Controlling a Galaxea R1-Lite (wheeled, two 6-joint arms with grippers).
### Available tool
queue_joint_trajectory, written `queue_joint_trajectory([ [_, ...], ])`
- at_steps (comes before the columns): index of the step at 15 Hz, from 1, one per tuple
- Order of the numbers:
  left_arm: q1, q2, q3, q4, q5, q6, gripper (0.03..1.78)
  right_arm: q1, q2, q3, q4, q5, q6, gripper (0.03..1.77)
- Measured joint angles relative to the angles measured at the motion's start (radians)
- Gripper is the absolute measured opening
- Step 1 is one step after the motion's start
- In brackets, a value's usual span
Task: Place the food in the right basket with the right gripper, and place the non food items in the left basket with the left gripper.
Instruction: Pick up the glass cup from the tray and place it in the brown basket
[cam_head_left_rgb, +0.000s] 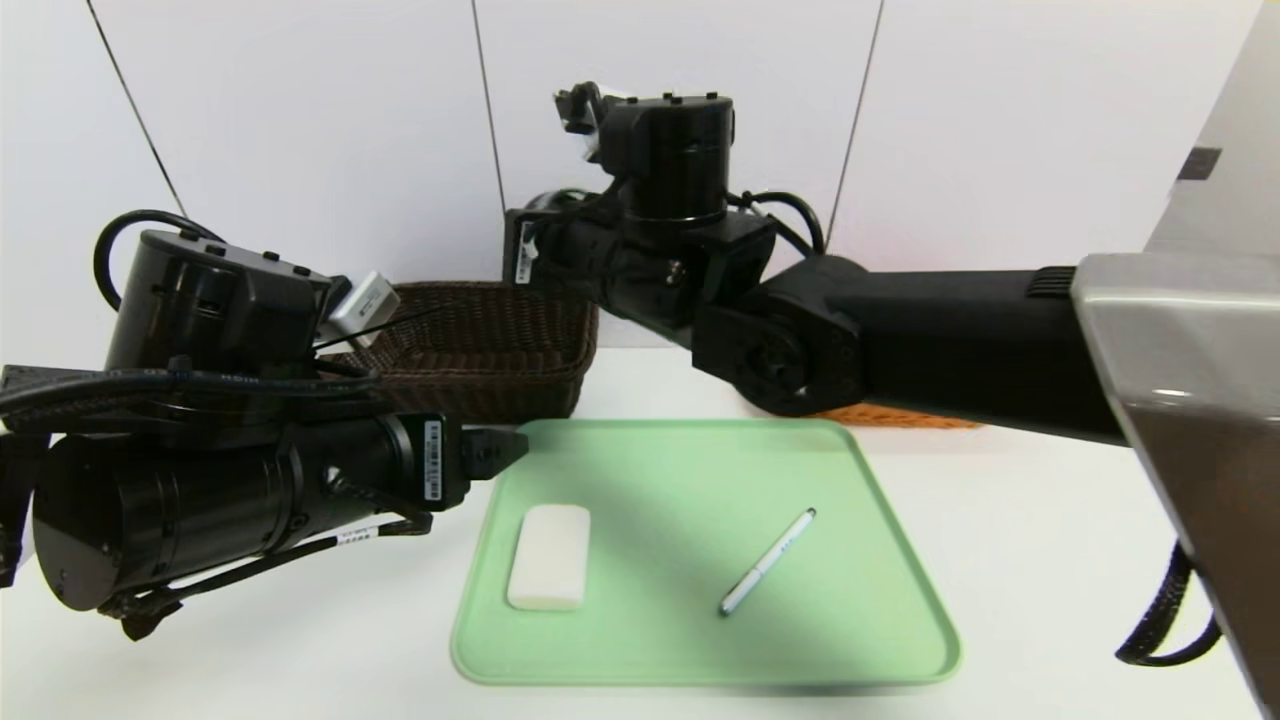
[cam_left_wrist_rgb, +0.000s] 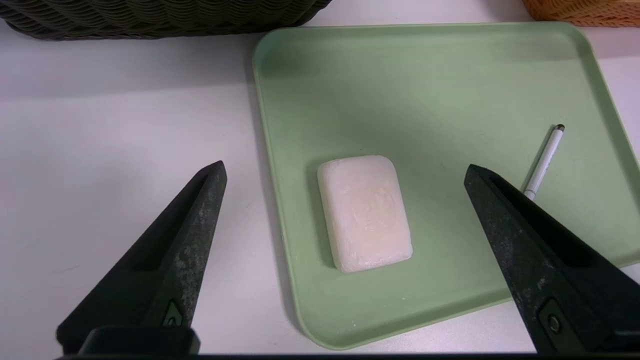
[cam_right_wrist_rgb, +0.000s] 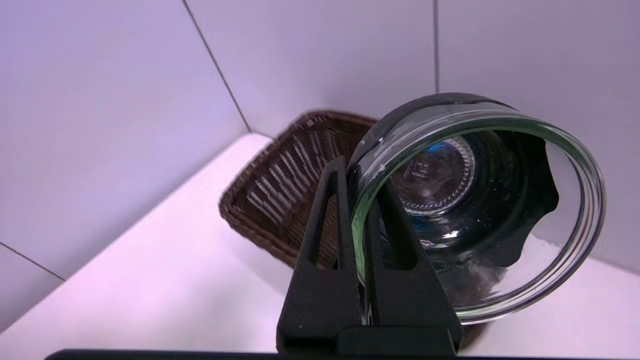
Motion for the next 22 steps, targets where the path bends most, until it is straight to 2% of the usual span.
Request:
queue_joint_trajectory([
  [2, 0.0, 0.002, 0.0, 0.001, 0.0, 0.0, 1.69, -0.005, 0.049, 0.0, -0.101, 0.032, -0.011, 0.11],
  [4, -0.001, 0.004, 0.0, 0.001, 0.0, 0.0, 1.69, -0.016, 0.089, -0.013, -0.148, 0.068, -0.011, 0.11],
  [7, -0.001, 0.007, 0.001, 0.001, 0.001, 0.0, 1.69, -0.029, 0.138, -0.022, -0.214, 0.083, -0.013, 0.11],
  [15, -0.001, 0.019, 0.006, -0.002, 0.001, 0.002, 1.69, -0.094, 0.223, -0.024, -0.225, 0.196, -0.006, 0.11],
  [22, -0.002, 0.043, 0.0, -0.006, 0.0, 0.006, 1.69, -0.098, 0.254, -0.024, -0.226, 0.251, 0.002, 0.11],
])
